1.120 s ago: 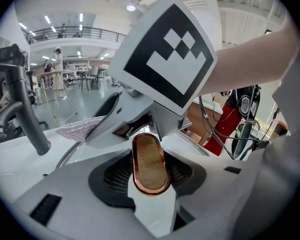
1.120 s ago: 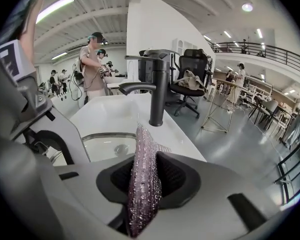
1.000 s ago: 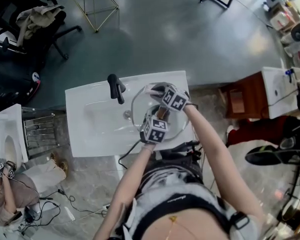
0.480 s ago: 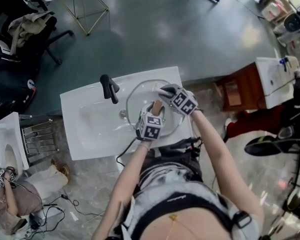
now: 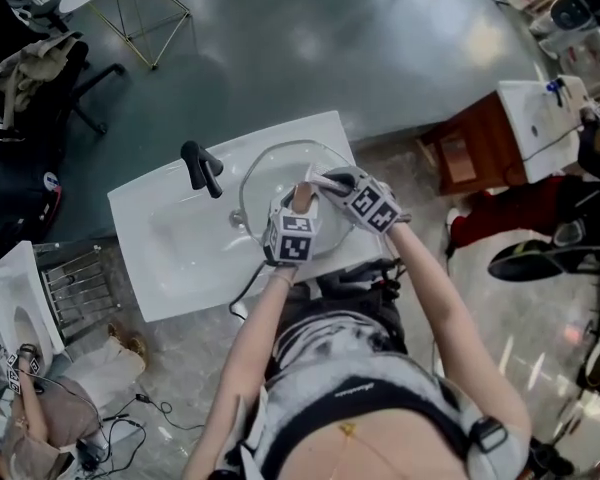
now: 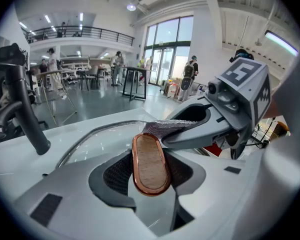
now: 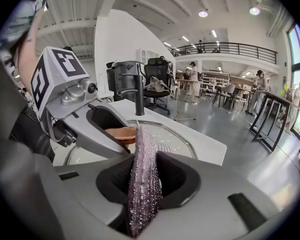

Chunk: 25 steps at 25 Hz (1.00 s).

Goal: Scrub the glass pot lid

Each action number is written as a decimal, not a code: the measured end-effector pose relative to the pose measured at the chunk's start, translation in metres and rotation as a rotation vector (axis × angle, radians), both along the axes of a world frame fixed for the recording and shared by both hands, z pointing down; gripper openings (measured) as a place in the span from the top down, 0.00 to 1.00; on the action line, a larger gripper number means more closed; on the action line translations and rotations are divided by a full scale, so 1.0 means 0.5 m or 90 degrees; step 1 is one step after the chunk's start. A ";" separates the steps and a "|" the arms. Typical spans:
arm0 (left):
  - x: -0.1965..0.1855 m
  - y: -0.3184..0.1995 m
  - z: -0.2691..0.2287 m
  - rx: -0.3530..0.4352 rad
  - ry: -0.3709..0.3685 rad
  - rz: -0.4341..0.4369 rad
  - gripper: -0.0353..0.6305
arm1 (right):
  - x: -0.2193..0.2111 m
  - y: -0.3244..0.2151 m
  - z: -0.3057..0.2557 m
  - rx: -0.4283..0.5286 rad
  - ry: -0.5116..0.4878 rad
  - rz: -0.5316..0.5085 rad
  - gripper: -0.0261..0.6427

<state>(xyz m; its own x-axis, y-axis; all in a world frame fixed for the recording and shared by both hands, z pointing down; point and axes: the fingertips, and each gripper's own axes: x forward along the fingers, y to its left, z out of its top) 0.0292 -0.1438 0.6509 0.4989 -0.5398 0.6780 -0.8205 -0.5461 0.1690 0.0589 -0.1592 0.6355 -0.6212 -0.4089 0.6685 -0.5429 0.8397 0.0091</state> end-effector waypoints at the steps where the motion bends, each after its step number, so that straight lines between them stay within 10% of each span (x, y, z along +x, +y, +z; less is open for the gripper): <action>1: 0.000 0.000 0.000 0.000 0.000 0.000 0.68 | 0.003 0.010 -0.001 -0.001 -0.002 0.005 0.81; 19: -0.005 0.000 -0.003 0.000 0.004 0.000 0.68 | 0.023 0.099 0.000 -0.004 -0.032 0.080 0.82; 25: -0.035 0.022 -0.081 0.082 0.027 0.066 0.57 | 0.029 0.100 -0.002 -0.001 -0.033 0.083 0.82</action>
